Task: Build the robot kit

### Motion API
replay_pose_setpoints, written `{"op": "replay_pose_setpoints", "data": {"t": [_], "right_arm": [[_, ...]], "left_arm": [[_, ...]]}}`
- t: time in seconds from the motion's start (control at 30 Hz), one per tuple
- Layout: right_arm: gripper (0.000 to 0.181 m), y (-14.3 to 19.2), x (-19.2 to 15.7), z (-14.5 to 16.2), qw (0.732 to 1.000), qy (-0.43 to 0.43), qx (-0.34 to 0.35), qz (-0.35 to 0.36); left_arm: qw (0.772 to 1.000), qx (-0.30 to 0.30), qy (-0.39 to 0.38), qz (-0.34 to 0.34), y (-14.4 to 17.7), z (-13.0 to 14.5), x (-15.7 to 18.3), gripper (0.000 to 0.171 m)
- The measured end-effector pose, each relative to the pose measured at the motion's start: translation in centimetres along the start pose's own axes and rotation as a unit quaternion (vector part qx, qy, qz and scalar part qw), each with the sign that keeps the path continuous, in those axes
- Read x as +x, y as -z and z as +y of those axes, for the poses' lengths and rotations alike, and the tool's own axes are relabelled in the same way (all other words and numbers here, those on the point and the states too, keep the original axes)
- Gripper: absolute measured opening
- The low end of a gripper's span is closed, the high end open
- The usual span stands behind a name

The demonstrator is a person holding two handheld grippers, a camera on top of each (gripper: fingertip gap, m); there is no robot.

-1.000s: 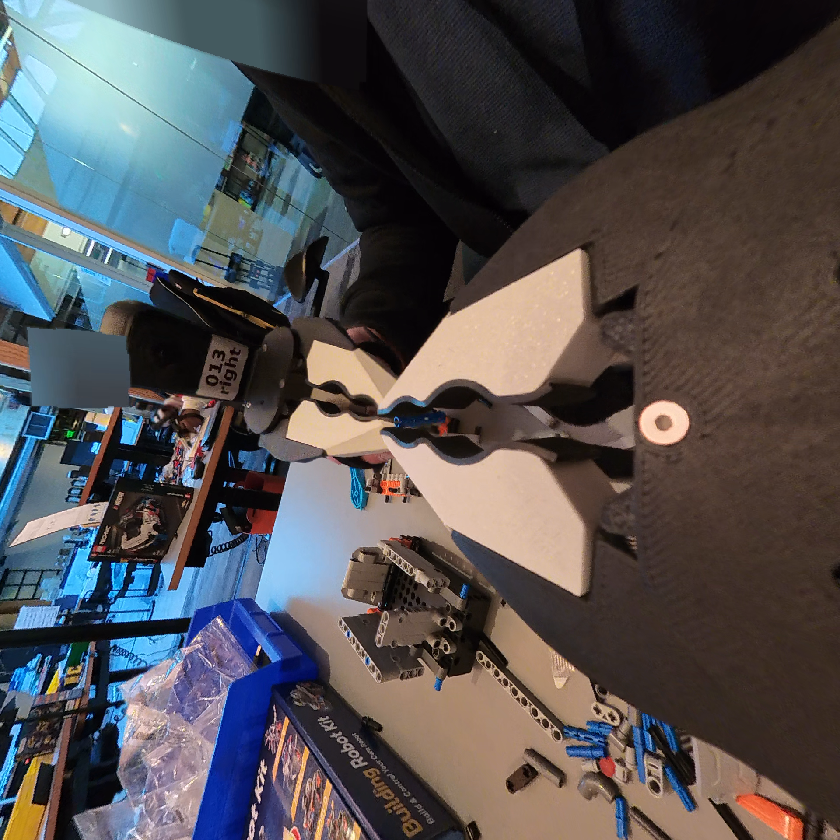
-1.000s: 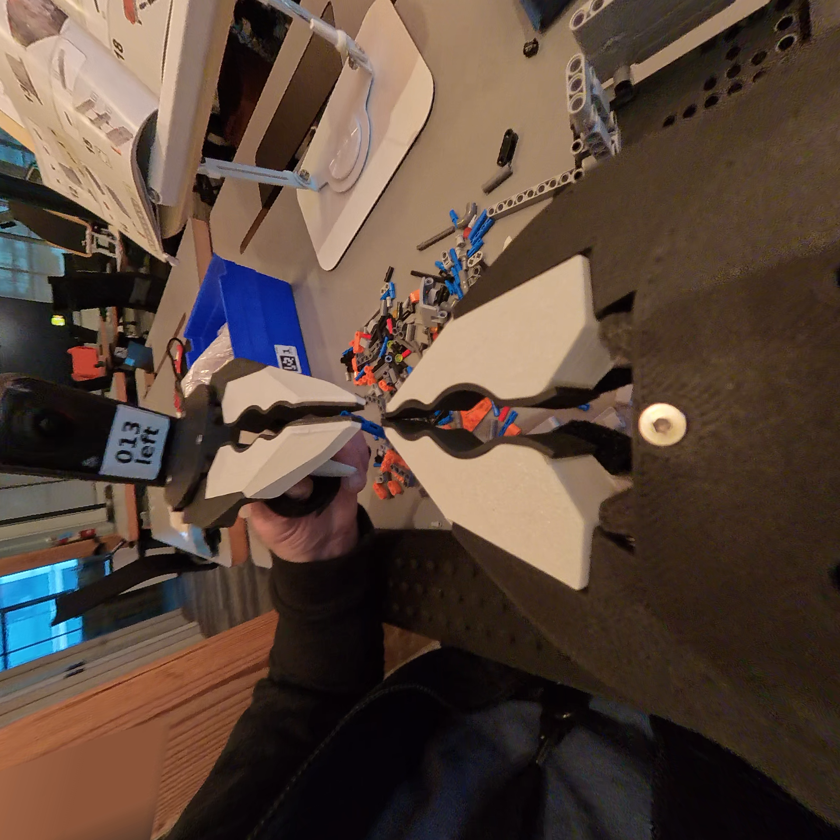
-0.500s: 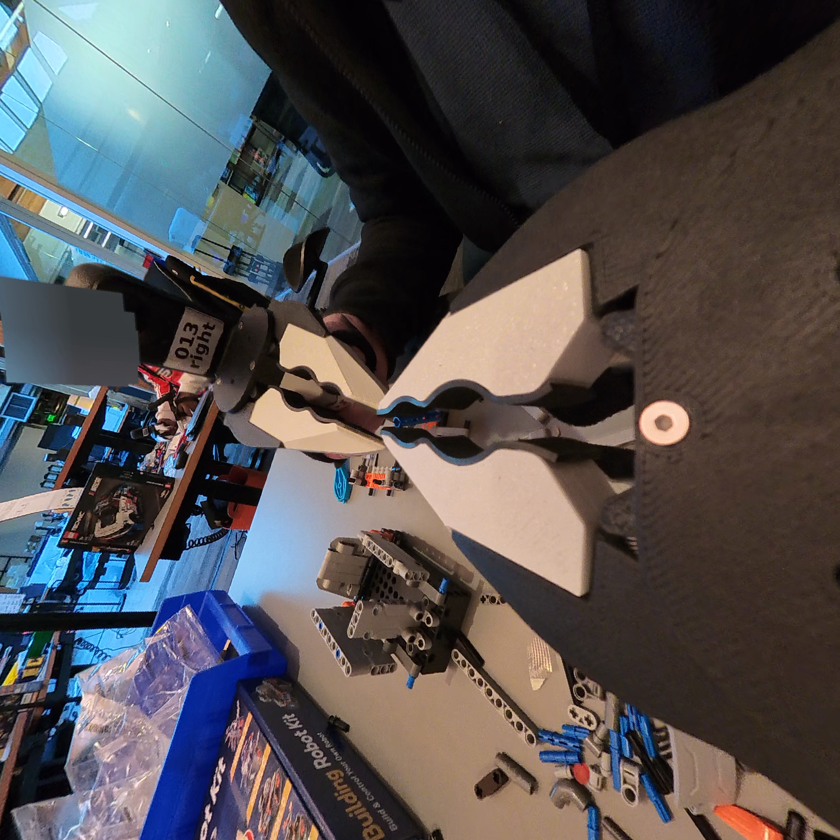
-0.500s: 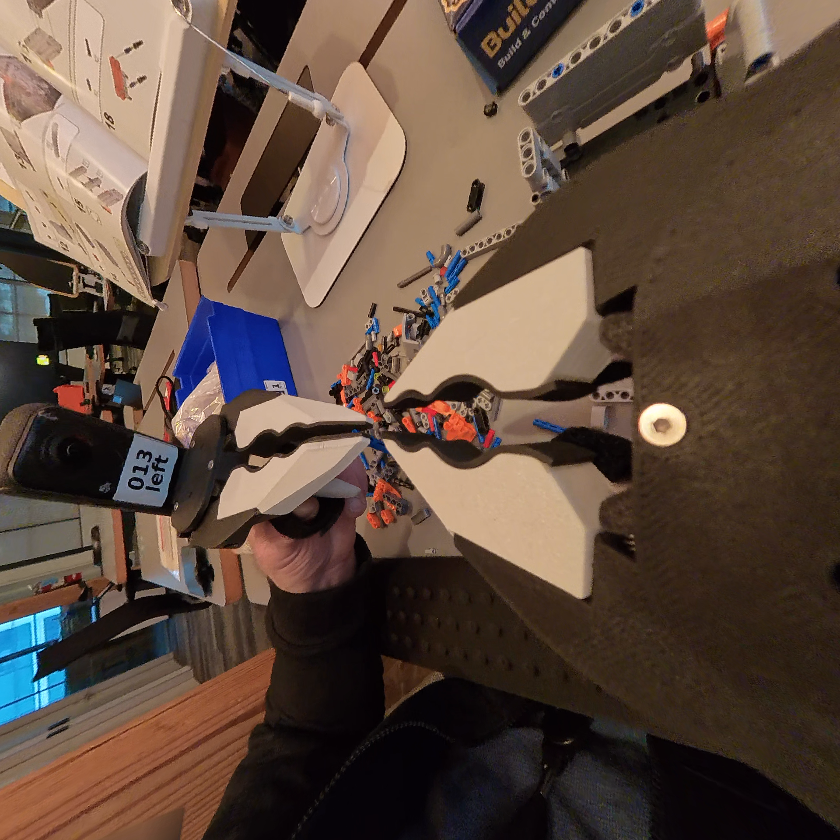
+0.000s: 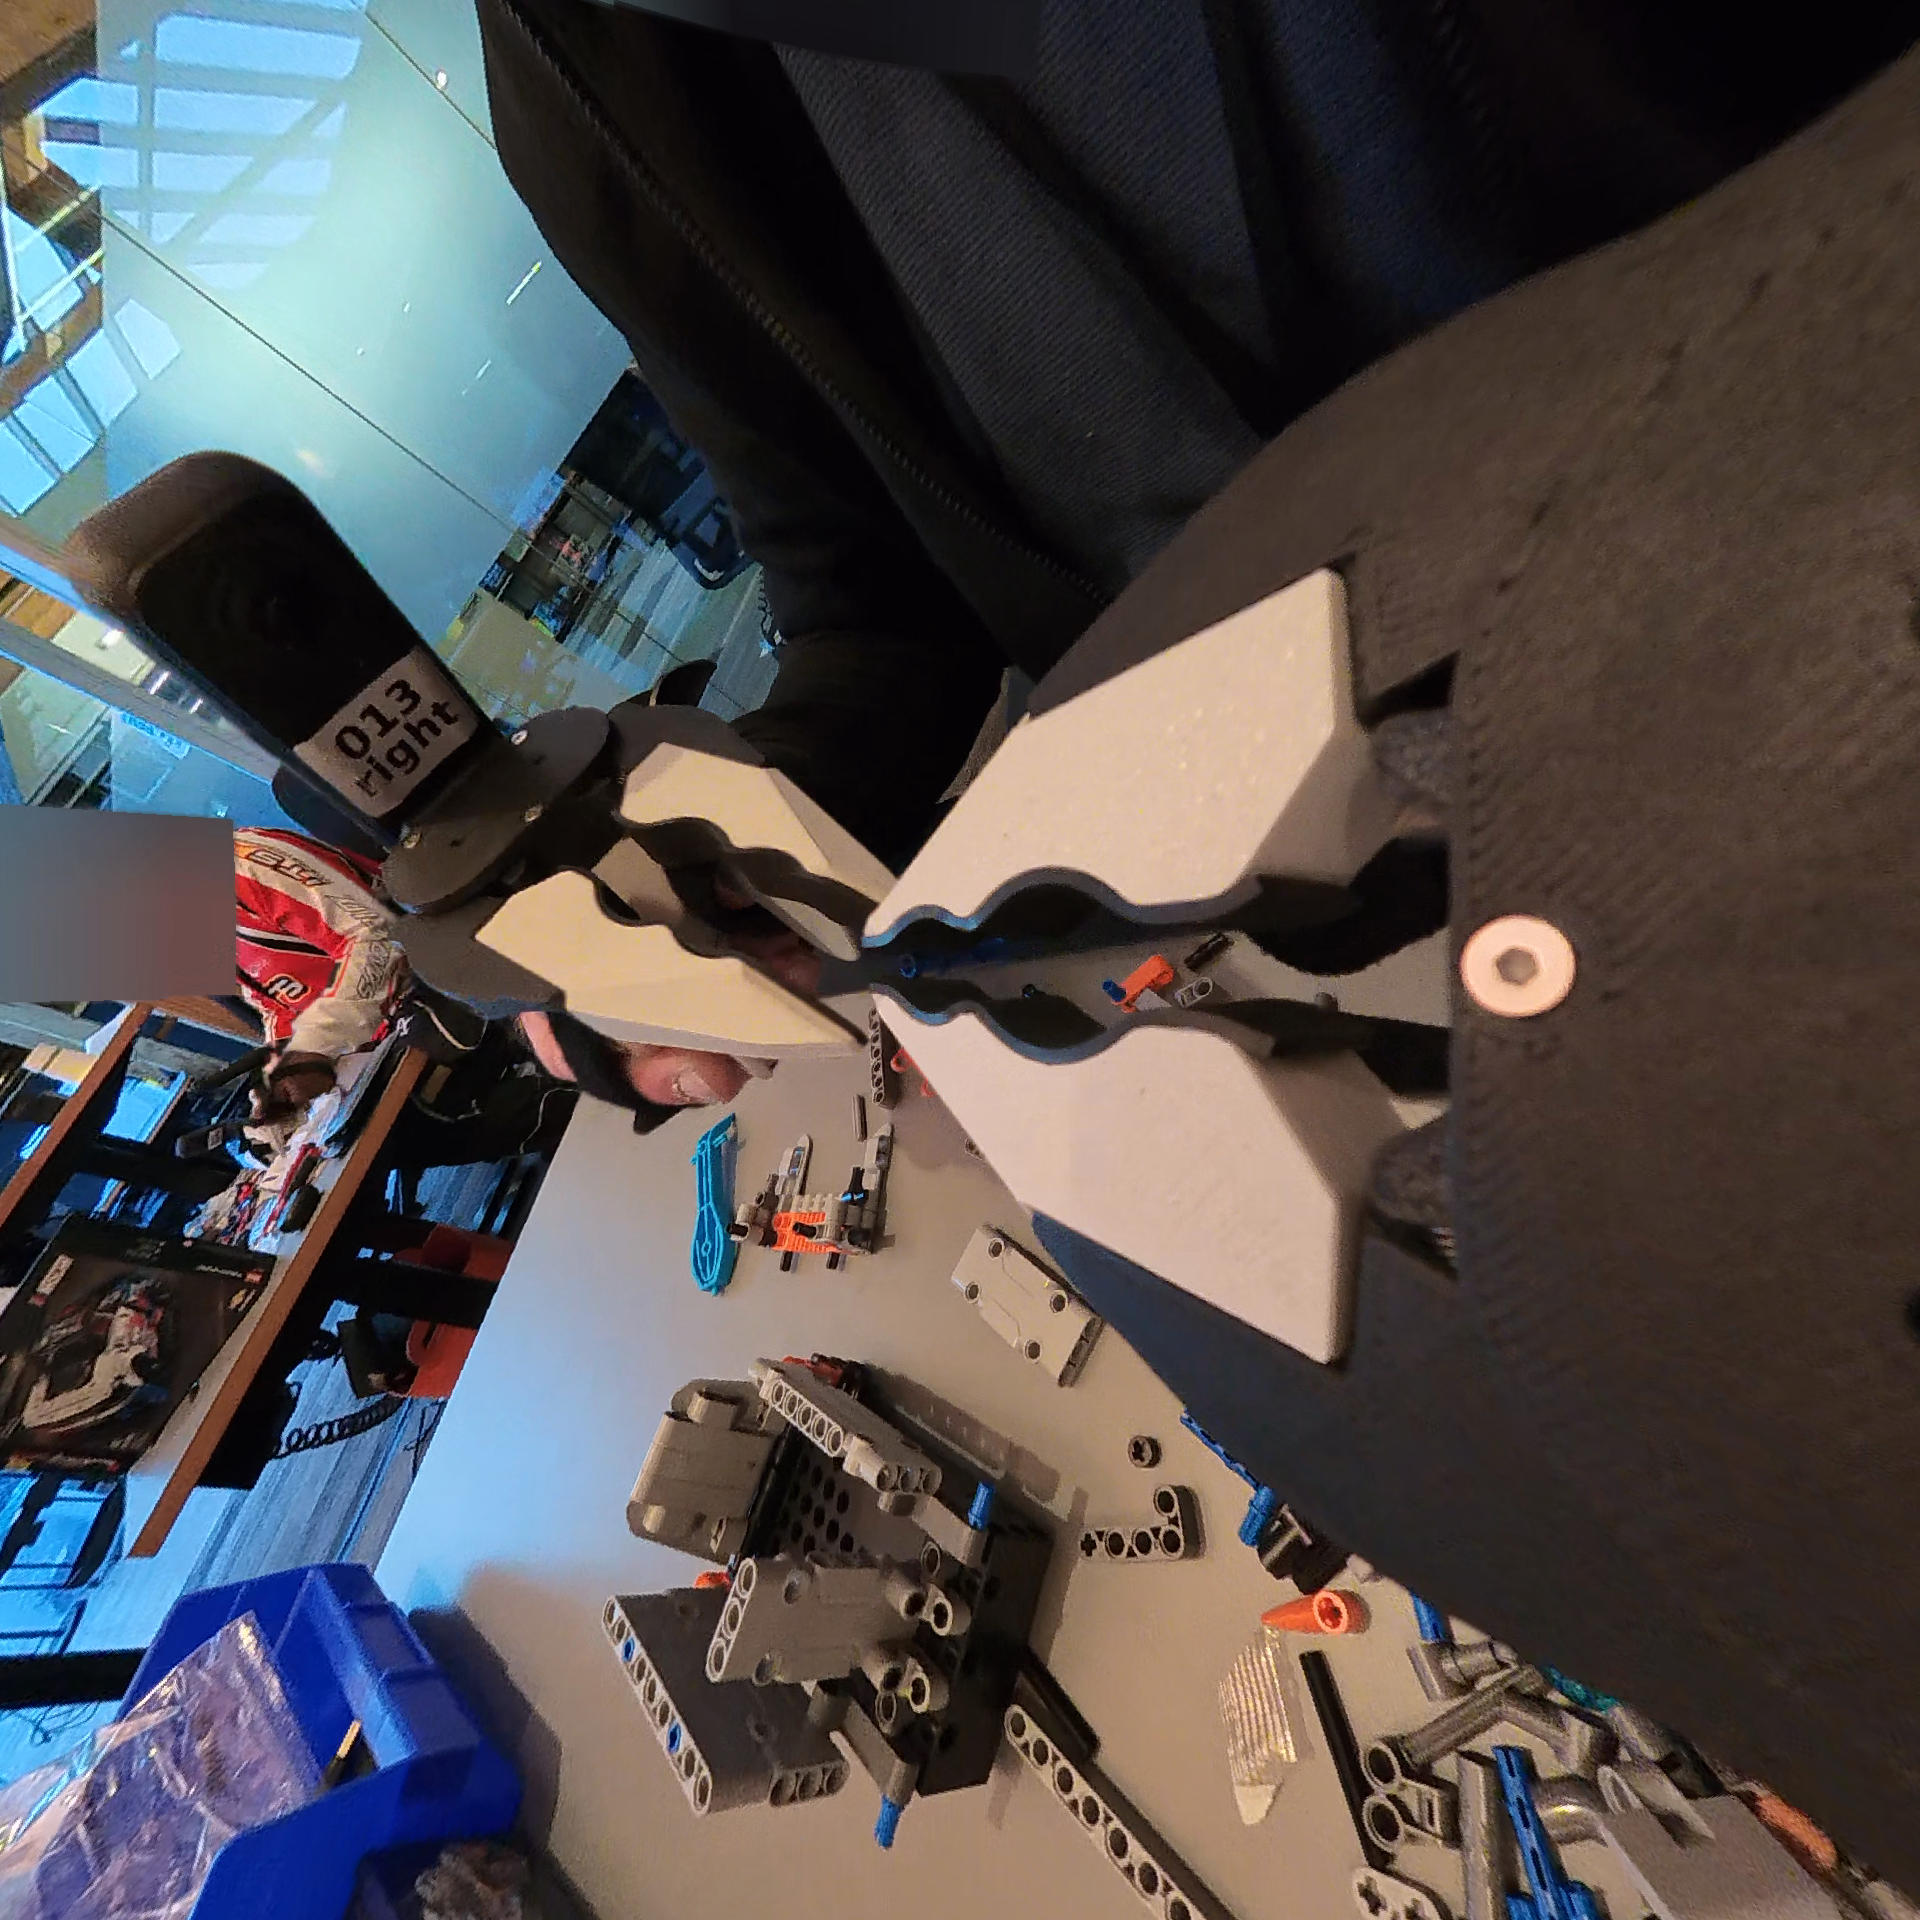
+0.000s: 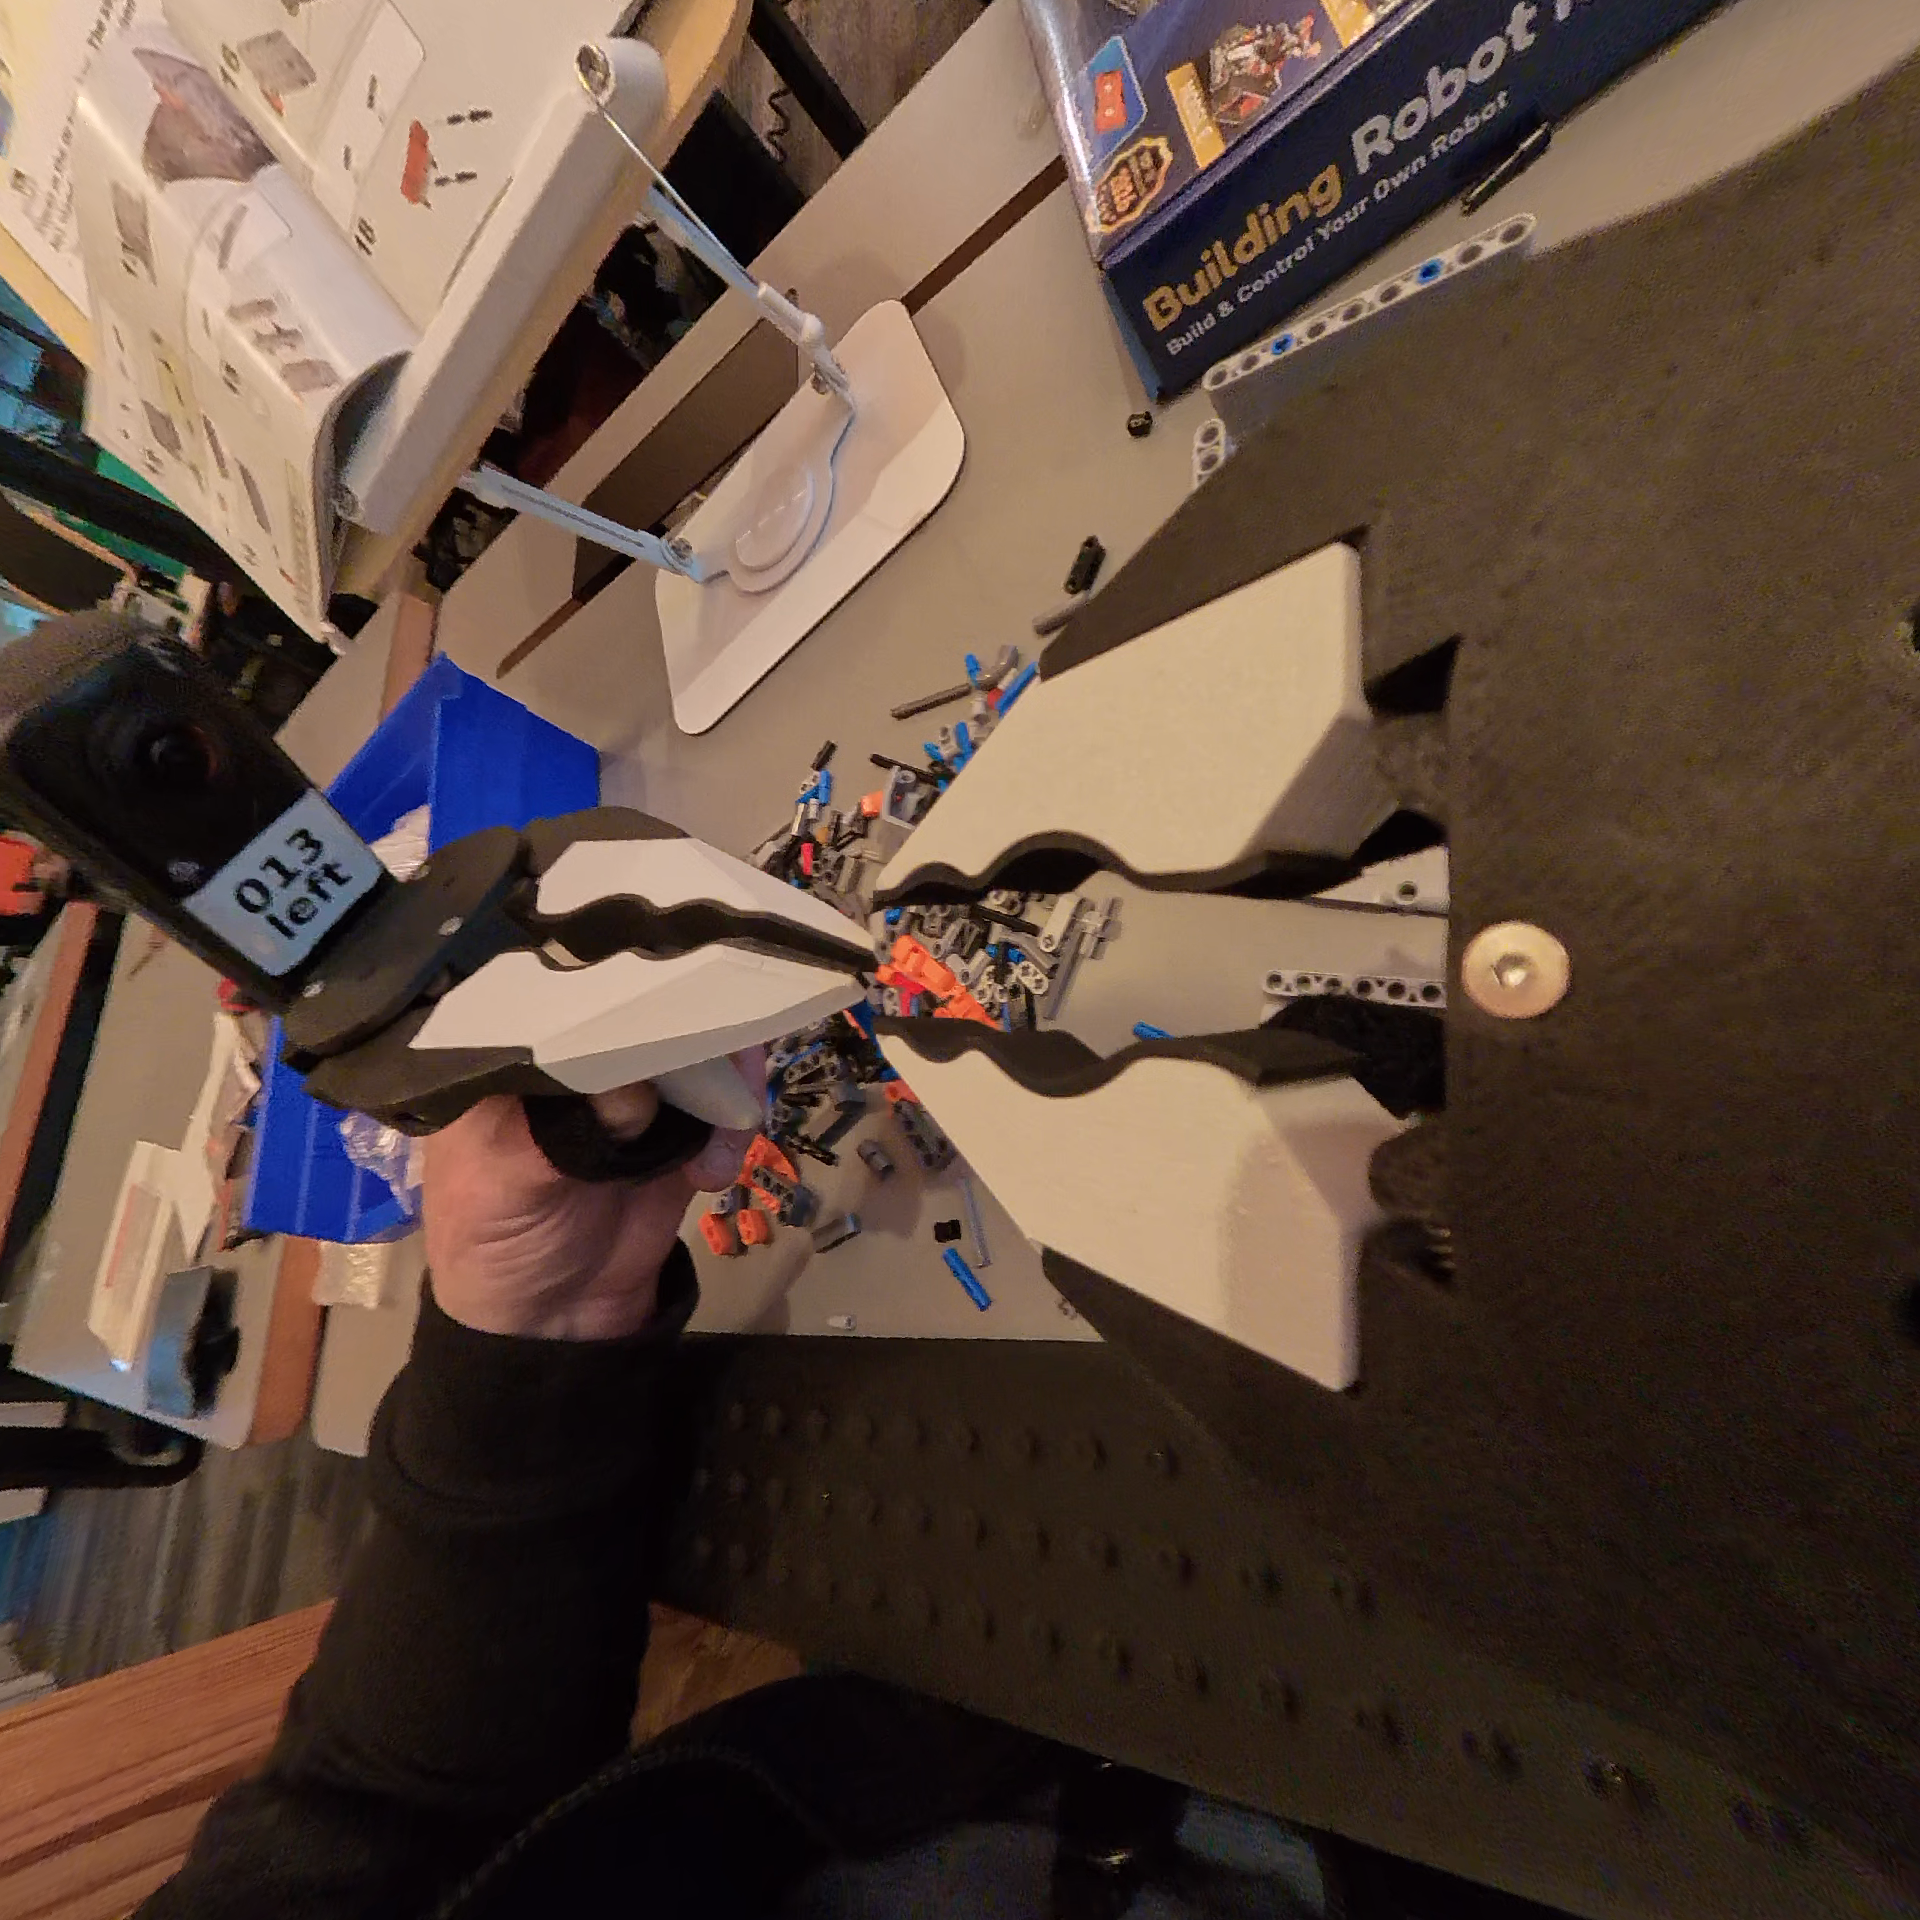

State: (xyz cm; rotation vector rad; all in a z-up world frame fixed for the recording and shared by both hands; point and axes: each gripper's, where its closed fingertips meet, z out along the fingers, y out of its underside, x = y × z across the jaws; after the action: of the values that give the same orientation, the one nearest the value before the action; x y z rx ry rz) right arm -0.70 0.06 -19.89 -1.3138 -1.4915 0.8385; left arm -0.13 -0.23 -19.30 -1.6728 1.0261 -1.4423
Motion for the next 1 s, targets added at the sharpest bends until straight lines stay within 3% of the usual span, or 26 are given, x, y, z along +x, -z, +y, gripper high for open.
{"op": "replay_pose_setpoints", "data": {"t": [0.17, 0.27, 0.37, 0.47, 0.6, 0.87, 1.0], "right_arm": [[0.019, 0.1, -0.3, 0.8, 1.000, 0.007, -0.024, 0.012], [0.018, -0.2, -0.6, 1.7, 0.997, -0.071, -0.037, -0.012], [0.020, -0.3, -1.4, 1.4, 0.984, -0.165, 0.000, -0.065], [0.017, -0.5, -1.4, 1.3, 0.977, -0.202, 0.020, -0.070], [0.003, -0.5, -1.1, 1.6, 0.972, -0.223, 0.027, -0.073], [0.013, 0.3, -0.9, 1.7, 0.966, -0.242, 0.027, -0.088], [0.005, 0.2, -1.1, 1.7, 0.965, -0.242, 0.023, -0.095]], "left_arm": [[1.000, 0.000, 0.017, 0.003, -0.2, 0.2, -0.3, 0.001], [1.000, 0.013, 0.013, -0.001, -0.4, -0.2, -0.4, 0.001], [1.000, 0.012, -0.013, -0.013, -1.0, -0.5, -0.2, 0.002], [0.999, 0.003, -0.026, -0.019, -1.9, -0.4, -0.2, 0.002], [0.999, -0.009, -0.037, -0.026, -2.7, -0.2, -0.2, 0.001], [0.998, -0.025, -0.040, -0.034, -2.6, -0.6, -0.6, 0.002], [0.997, -0.049, -0.051, -0.036, -3.0, -0.3, -0.5, 0.002]]}}
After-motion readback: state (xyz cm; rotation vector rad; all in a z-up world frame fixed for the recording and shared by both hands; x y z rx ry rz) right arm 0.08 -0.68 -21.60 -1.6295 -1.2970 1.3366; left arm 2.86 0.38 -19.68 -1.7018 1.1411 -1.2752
